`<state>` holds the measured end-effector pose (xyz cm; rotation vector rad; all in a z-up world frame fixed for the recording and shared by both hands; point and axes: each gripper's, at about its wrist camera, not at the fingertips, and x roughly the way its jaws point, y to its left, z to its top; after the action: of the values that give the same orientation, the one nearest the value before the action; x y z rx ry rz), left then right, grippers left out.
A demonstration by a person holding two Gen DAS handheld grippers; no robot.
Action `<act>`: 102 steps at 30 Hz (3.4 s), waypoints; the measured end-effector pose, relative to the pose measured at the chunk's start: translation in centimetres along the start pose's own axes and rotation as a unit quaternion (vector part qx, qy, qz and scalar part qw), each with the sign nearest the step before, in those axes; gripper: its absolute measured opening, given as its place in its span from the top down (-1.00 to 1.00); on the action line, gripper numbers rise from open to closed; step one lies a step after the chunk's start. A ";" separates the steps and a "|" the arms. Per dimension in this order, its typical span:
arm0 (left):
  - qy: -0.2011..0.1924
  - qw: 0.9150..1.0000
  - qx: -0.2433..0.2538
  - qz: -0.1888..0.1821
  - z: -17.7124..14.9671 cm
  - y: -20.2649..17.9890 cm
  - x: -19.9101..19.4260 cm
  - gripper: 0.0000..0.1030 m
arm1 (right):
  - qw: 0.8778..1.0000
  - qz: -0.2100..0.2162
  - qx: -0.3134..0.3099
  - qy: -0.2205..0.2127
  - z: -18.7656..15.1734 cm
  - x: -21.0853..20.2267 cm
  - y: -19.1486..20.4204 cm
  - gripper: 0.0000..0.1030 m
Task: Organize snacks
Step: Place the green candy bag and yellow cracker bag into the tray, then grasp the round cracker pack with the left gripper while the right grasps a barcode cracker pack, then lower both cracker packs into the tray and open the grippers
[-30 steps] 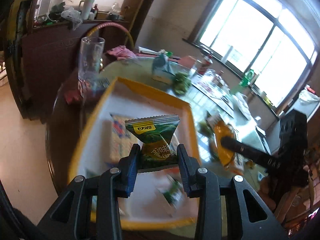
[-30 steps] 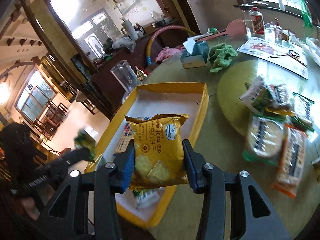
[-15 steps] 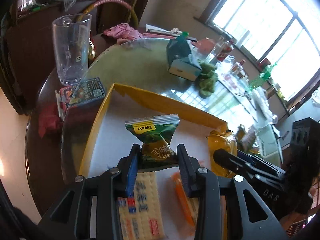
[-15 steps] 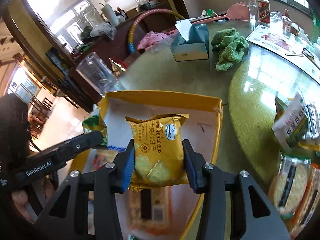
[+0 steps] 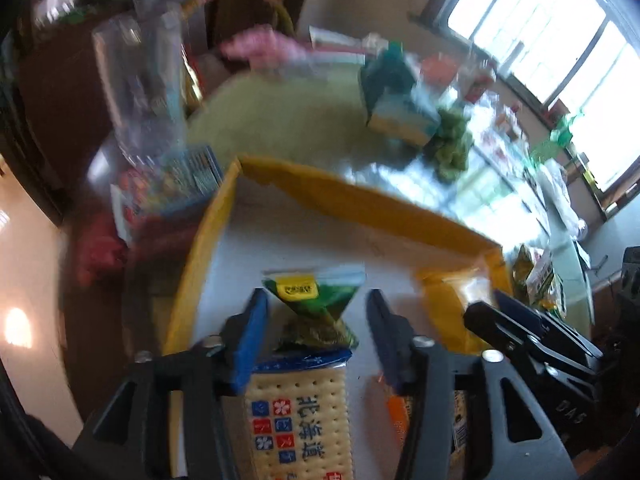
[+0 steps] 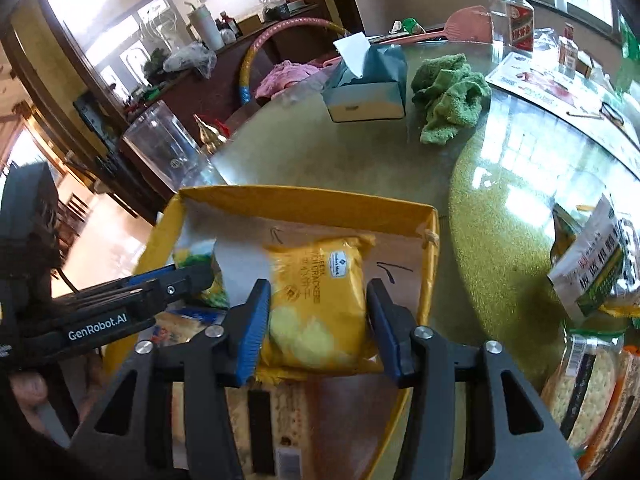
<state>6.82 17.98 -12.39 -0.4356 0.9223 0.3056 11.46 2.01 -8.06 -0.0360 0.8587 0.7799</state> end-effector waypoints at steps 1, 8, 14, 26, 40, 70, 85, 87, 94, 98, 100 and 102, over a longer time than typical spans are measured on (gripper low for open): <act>-0.021 1.000 0.006 0.016 -0.3 -0.3 -1.0 -0.34 | 1.000 0.007 0.002 -0.005 -0.1 -0.7 -0.1 -0.07; -0.123 0.986 0.036 0.104 -4.9 -4.2 -8.1 -0.54 | 0.997 0.035 0.003 -0.063 -3.3 -8.6 -0.5 -0.35; -0.149 0.983 0.060 0.092 -10.6 -8.6 -11.8 -0.55 | 0.994 0.044 0.016 -0.102 -9.2 -15.4 -2.9 -0.55; -0.079 0.991 0.092 -0.063 -15.3 -16.1 -12.1 -0.57 | 0.983 0.028 0.112 -0.145 -17.8 -24.0 -13.4 -0.59; -0.066 0.990 0.110 -0.053 -16.9 -18.9 -10.6 -0.57 | 0.988 -0.026 0.126 -0.080 -16.2 -18.9 -17.3 -0.55; 0.050 0.986 0.157 -0.028 -10.8 -28.6 4.3 -0.57 | 0.981 -0.160 0.095 -0.054 -21.3 -18.1 -18.8 -0.12; 0.039 0.982 0.179 0.040 -11.6 -28.0 6.4 -0.47 | 0.981 -0.167 0.070 -0.066 -21.8 -18.1 -18.4 -0.11; 0.038 0.982 0.182 0.039 -12.7 -27.3 5.4 -0.47 | 0.980 -0.173 0.068 -0.066 -21.9 -18.1 -18.2 -0.10; 0.036 0.987 0.149 -0.039 -16.5 -23.8 1.3 -0.47 | 0.984 -0.118 0.104 -0.086 -23.0 -19.2 -18.4 -0.10; 0.019 0.990 0.106 -0.095 -17.6 -20.9 -2.1 -0.47 | 0.985 -0.082 0.111 -0.102 -23.6 -19.9 -17.1 -0.10; 0.015 0.988 0.092 -0.121 -17.6 -20.0 -4.1 -0.47 | 0.986 -0.064 0.110 -0.111 -23.5 -20.3 -16.0 -0.10; -0.002 0.987 0.087 -0.132 -17.6 -19.0 -6.5 -0.47 | 0.986 -0.032 0.110 -0.118 -23.1 -20.8 -14.6 -0.10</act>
<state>-0.96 -7.61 -11.95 -0.3911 0.8671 -0.0165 -3.01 -28.70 -13.12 0.2196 0.7091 0.6121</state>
